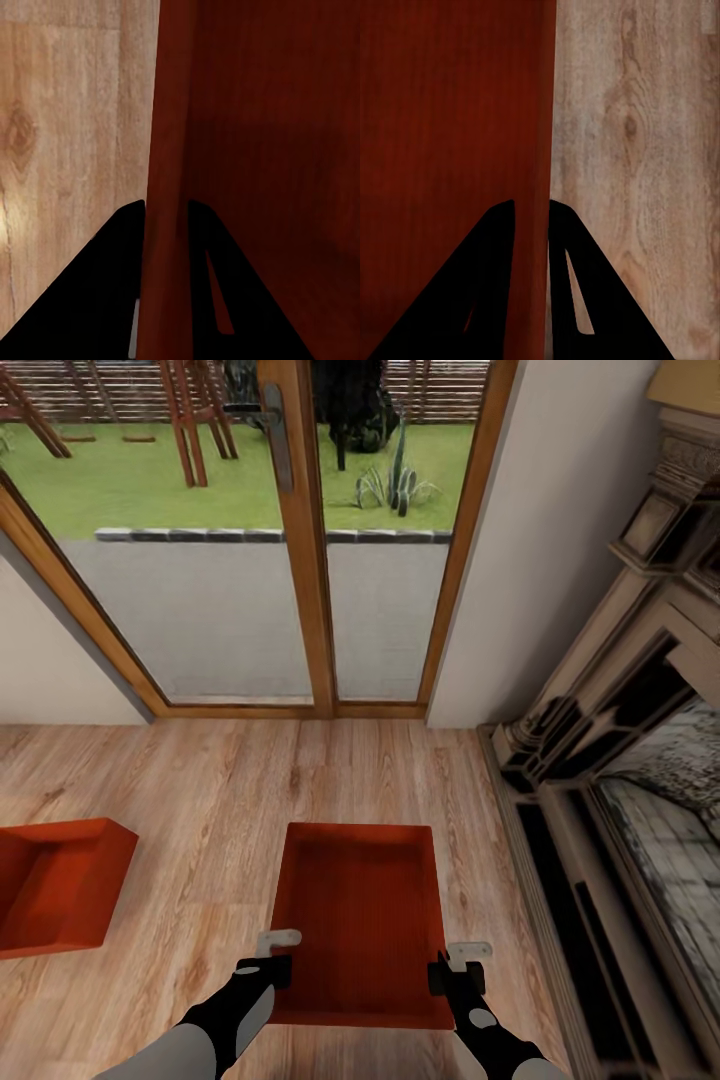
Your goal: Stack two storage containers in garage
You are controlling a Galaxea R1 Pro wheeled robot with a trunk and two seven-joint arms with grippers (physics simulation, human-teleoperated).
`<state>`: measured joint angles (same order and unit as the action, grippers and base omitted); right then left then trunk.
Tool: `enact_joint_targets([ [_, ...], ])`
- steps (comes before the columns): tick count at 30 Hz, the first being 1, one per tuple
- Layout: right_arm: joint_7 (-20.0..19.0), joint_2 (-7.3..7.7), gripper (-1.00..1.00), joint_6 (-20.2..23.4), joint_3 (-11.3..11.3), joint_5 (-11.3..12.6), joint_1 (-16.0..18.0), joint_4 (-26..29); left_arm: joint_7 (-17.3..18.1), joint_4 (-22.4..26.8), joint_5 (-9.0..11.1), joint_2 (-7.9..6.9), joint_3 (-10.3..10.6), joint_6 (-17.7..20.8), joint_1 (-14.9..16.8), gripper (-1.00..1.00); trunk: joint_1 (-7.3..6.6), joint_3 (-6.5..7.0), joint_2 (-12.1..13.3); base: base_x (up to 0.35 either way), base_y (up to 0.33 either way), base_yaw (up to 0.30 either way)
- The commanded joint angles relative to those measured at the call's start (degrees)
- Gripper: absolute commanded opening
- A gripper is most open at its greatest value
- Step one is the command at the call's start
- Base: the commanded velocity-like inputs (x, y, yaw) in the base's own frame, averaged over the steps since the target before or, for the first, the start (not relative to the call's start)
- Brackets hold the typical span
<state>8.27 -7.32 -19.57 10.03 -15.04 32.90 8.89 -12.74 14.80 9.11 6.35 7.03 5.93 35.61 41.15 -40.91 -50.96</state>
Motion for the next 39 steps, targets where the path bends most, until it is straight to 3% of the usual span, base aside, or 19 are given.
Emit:
enact_joint_targets([
  [1,0.0,-0.06,-1.0,-0.2,1.8,-0.7,0.1,0.1,-0.8,0.0,-0.1,-0.02,-0.1,0.4,0.0,-1.0,0.01,0.06,0.0,0.0,0.0,0.0],
  [39,0.0,-0.06,-1.0,-0.2,1.8,-0.7,0.1,0.1,-0.8,-0.2,-0.1,-0.1,-0.2,0.4,0.0,-1.0,0.01,3.52,0.0,0.0,0.0,0.0],
])
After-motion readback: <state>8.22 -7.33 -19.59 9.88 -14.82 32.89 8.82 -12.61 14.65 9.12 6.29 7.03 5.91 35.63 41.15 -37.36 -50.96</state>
